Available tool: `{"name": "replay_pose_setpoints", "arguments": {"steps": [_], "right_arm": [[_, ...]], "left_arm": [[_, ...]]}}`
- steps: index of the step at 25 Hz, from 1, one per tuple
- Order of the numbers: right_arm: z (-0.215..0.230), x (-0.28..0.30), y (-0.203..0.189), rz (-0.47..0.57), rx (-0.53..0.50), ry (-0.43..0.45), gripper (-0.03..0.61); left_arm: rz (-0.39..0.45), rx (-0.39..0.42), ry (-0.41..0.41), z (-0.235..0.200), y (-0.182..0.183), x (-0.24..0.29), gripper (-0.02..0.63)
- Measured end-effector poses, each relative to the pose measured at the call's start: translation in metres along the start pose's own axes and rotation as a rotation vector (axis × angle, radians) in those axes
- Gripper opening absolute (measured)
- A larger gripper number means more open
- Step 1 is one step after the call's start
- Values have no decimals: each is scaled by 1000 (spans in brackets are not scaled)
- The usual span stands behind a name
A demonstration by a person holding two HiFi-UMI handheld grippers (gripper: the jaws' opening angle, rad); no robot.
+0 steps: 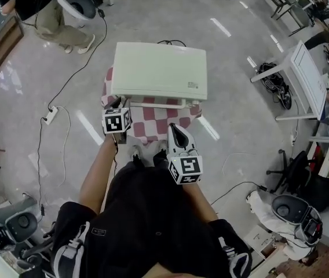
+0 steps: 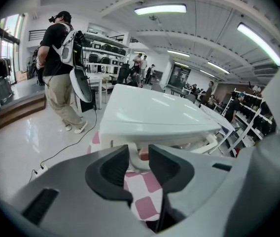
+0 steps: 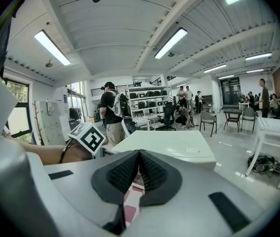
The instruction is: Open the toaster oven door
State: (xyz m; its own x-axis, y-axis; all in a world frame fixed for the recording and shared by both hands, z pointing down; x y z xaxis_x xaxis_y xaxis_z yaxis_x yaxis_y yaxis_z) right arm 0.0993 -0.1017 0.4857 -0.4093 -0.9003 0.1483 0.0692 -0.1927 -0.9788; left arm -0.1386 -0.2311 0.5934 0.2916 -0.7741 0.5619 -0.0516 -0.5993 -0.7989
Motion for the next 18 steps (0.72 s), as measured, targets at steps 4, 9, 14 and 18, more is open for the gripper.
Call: {"name": "replay_pose_setpoints", "arguments": {"steps": [4,9,14,18], "right_arm": [[12,-2,0,4,-1,7,23],[26,-6,4,6,-4,6,23],[37,-8,-1,-7,-7,2,23],[43,-11,-6,-17,-4,0,23]], "left_arm": [[-27,-45,27,-2,-2,9,122],[-24,-86,55,-2,-1,9,120],[-5,-104,76,0,-6,5,117],[-6,-116,86,1,-14,0,114]]}}
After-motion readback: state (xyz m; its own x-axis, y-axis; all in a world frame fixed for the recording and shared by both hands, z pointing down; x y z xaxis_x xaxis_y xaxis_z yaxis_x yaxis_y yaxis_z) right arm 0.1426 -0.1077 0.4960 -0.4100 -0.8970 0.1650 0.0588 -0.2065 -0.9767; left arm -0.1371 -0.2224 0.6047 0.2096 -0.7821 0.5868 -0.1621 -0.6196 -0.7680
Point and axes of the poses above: the fingertips, and each gripper's own axes: x forward along the fingers, z to its right, y out of its top, the point moved 9 cm from there along -x, backward along the fingers, and after that the axes turned 11 degrees about z, right-handed, at the moved point
